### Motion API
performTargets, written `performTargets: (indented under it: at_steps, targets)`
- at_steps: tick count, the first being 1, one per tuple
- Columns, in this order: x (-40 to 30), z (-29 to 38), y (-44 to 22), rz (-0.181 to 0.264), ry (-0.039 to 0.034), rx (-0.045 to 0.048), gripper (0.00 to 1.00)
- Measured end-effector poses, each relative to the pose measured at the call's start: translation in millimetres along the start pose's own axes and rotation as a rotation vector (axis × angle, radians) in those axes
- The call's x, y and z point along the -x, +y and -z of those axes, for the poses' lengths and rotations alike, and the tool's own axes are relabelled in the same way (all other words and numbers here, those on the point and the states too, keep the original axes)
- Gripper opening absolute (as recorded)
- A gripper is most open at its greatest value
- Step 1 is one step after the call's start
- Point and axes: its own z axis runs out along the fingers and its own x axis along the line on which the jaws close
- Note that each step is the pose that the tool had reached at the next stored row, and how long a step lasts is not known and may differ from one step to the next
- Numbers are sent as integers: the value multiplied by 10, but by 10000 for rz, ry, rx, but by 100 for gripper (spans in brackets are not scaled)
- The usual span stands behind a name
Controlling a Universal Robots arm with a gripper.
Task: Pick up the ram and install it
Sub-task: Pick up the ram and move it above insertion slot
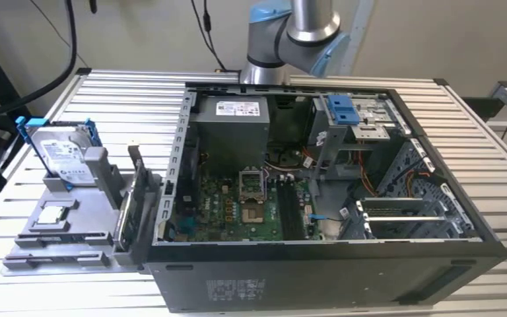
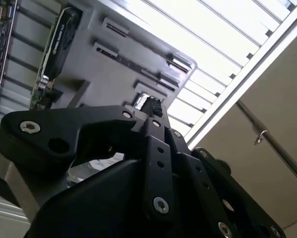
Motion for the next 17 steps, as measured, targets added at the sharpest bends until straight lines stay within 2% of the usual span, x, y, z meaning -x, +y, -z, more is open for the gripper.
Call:
performTargets:
  at_steps: [11,17]
  targets:
    - [0,0,1,1230,57,-18,11]
    - [0,0,2,2063,95,-31,11]
